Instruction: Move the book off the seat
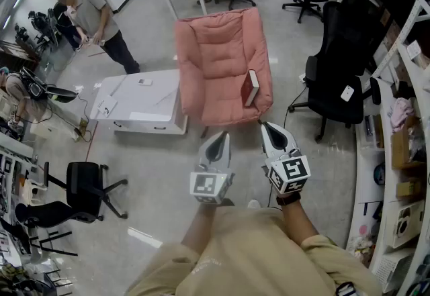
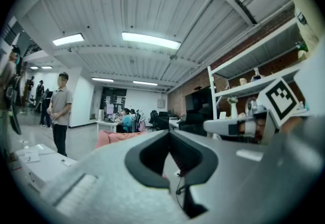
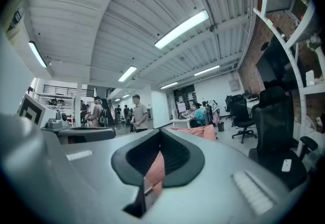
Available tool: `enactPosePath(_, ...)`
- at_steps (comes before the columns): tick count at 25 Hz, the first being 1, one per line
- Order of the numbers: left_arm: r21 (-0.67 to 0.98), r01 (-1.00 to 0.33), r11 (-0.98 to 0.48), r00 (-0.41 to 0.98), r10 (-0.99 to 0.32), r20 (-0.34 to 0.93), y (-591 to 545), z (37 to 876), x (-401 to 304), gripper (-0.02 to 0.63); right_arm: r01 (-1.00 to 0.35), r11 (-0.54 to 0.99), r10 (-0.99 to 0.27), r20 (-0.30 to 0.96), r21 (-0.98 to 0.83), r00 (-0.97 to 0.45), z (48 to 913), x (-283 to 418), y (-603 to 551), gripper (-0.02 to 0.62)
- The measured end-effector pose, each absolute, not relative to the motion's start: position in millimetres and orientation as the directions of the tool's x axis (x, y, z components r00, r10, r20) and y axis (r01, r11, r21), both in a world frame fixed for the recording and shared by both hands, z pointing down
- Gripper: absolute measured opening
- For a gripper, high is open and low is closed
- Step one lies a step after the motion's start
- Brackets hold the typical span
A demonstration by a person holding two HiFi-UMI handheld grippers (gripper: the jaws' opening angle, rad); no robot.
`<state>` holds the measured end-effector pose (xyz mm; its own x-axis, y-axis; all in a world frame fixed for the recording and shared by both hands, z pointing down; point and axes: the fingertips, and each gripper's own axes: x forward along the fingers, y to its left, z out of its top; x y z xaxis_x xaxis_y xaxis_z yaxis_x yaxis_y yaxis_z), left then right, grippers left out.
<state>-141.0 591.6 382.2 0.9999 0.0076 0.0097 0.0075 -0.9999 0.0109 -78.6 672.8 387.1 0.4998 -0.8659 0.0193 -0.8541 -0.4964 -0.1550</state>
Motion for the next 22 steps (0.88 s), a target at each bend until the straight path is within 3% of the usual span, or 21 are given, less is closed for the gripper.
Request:
enactPosePath(7, 0.047, -0.002, -0.999, 0.999, 0.001, 0.053, 574, 405, -124, 0.002, -0.843, -0.503, -0.863, 0.048, -0.192, 0.503, 400, -57, 670, 0.005)
enactPosePath(15, 0.076, 0.123, -0.989, 0.988, 0.129, 0.087, 548, 437, -64, 0.003, -0.809, -0.521, -0.853, 0.161, -0.273, 0.496, 452, -10, 631, 0.005)
enactPosePath(22, 0.103, 0.199, -0.975, 0.974, 0.209, 0.093, 460, 436, 8, 0.003, -0.768, -0.537, -0.843, 0.235, -0.347, 0.484, 483, 45, 558, 0.005)
